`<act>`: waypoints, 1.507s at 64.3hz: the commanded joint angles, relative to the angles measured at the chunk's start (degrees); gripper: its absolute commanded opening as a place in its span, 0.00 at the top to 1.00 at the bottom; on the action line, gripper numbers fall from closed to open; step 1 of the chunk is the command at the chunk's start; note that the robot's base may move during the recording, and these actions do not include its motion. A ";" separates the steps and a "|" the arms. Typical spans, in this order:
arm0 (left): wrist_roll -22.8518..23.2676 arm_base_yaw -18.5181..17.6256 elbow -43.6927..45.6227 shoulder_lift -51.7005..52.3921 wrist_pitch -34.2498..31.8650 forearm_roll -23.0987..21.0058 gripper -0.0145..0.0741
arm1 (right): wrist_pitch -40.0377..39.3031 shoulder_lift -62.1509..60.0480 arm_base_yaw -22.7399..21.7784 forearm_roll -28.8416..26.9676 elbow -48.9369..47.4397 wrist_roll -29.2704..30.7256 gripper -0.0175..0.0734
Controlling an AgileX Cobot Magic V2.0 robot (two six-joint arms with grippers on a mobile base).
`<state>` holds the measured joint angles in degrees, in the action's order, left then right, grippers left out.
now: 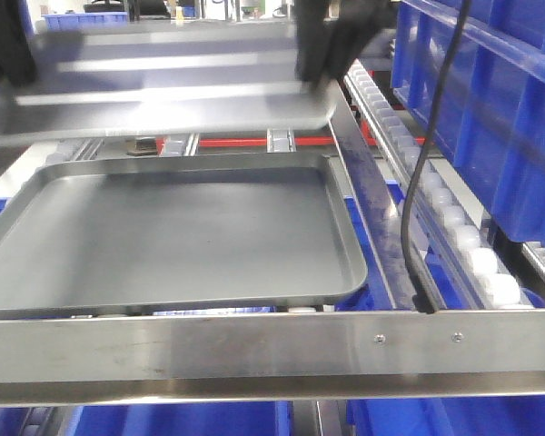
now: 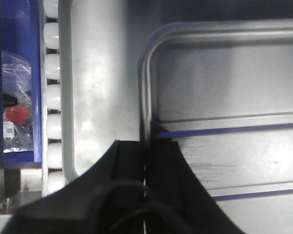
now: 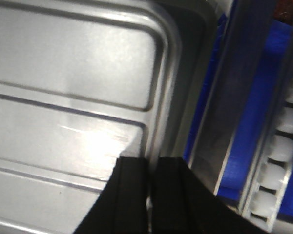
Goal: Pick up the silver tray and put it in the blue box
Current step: 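Raise the held tray up and away from the rack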
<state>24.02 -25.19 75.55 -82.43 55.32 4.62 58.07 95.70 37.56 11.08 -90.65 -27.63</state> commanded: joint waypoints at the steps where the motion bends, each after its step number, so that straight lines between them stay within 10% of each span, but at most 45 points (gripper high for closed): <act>1: 0.54 -3.14 1.94 4.48 -0.50 0.73 0.94 | -1.29 -5.15 0.96 2.42 -1.74 0.21 0.74; 43: 5.61 -10.78 1.94 14.59 4.43 3.63 0.94 | 2.44 -21.69 1.50 1.40 5.82 0.21 0.74; 97: 6.15 -10.78 1.94 14.16 1.31 5.13 0.94 | 4.12 -21.69 1.50 1.40 6.20 0.21 0.74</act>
<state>30.41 -35.69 75.77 -69.48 59.40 7.11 63.28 75.88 39.34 9.69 -83.02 -28.34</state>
